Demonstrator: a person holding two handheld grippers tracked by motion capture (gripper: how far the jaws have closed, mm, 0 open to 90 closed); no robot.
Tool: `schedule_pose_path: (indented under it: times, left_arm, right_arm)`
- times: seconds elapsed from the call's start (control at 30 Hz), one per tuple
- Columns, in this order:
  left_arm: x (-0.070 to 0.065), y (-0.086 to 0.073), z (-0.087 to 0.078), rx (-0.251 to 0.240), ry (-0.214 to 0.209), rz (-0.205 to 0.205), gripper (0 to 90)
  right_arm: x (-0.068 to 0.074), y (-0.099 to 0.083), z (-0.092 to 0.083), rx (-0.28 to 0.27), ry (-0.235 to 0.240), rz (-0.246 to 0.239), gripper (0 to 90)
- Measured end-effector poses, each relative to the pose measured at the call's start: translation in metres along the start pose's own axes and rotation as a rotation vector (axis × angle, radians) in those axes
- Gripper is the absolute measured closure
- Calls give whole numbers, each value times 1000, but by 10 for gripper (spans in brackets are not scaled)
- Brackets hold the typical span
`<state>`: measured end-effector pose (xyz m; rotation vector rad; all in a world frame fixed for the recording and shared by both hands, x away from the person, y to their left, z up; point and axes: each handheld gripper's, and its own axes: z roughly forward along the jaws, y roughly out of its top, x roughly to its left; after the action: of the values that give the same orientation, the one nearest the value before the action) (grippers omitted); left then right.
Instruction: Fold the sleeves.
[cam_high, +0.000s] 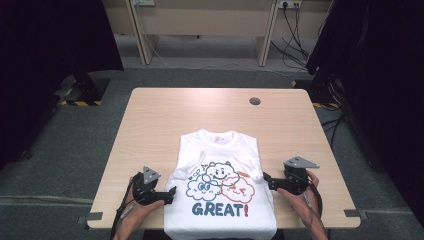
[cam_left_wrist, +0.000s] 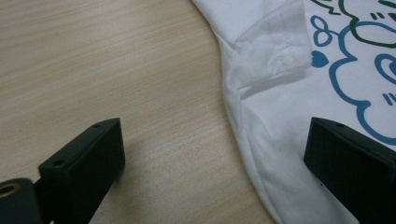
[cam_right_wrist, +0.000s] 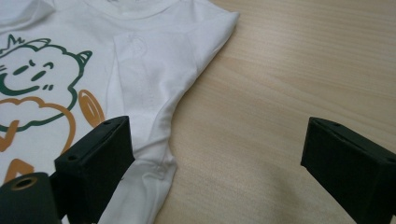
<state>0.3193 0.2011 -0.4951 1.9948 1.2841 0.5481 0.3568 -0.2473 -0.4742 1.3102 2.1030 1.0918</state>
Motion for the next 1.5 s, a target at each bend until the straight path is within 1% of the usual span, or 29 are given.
schedule_pose_path:
  times: [0.07,0.13,0.33,0.5,0.87,1.1,1.5]
  left_arm:
    - [0,0,0,0,0,0,42]
    - [0,0,0,0,-1,2,41]
    - [0,0,0,0,-1,2,41]
    - [0,0,0,0,-2,2,41]
    - [0,0,0,0,-3,3,40]
    - [1,0,0,1,-5,4,37]
    - [1,1,1,2,-6,5,32]
  right_arm:
    - [-1,-4,-6,-19,16,17,75]
    - [0,-6,-11,-29,25,17,66]
    - [1,-16,-19,-48,36,18,51]
    - [2,-20,-24,-69,38,19,51]
    - [6,-30,-32,-76,45,13,51]
    - [5,-36,-40,-87,41,21,52]
    - [8,-44,-50,-102,47,31,53]
